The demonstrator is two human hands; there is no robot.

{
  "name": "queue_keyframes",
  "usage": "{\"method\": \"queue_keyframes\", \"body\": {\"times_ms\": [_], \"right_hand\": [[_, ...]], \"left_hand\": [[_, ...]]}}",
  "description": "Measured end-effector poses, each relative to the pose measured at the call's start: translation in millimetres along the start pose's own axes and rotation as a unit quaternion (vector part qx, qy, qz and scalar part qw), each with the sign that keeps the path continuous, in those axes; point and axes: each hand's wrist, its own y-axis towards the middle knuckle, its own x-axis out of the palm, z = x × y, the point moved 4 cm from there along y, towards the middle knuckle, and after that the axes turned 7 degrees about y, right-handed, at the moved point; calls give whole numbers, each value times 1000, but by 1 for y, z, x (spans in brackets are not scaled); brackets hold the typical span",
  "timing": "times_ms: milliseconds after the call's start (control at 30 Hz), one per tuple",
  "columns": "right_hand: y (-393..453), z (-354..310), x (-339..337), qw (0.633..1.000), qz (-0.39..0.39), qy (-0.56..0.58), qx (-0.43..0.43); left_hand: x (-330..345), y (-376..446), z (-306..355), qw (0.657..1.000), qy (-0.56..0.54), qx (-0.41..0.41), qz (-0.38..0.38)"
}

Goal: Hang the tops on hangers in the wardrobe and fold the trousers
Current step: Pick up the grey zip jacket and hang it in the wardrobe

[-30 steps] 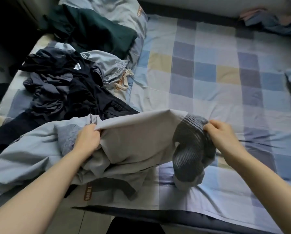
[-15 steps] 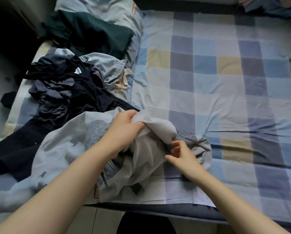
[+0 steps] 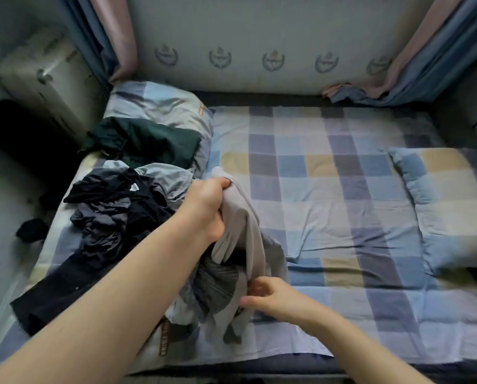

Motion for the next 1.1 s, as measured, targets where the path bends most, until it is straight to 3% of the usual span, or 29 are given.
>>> {"method": "queue_keyframes", "body": {"times_ms": [133, 267, 467, 700, 900, 1100], "right_hand": [[-42, -20, -8, 997, 75, 18, -8], [-85, -39, -9, 983, 165, 57, -53], [-175, -69, -44, 914, 388, 42, -107], [-338, -117, -98, 744, 624, 95, -218], [-478, -116, -105, 583, 762, 149, -239], [-587, -95, -77, 511, 820, 119, -230]], "left_hand": [[30, -41, 41, 999, -3, 16, -36], [63, -90, 79, 992, -11, 26, -123], [81, -135, 131, 979, 21, 75, -187], [90, -152, 136, 968, 113, 152, -167], [122, -189, 112, 922, 217, 245, -206], [160, -246, 86, 845, 312, 359, -245]]}}
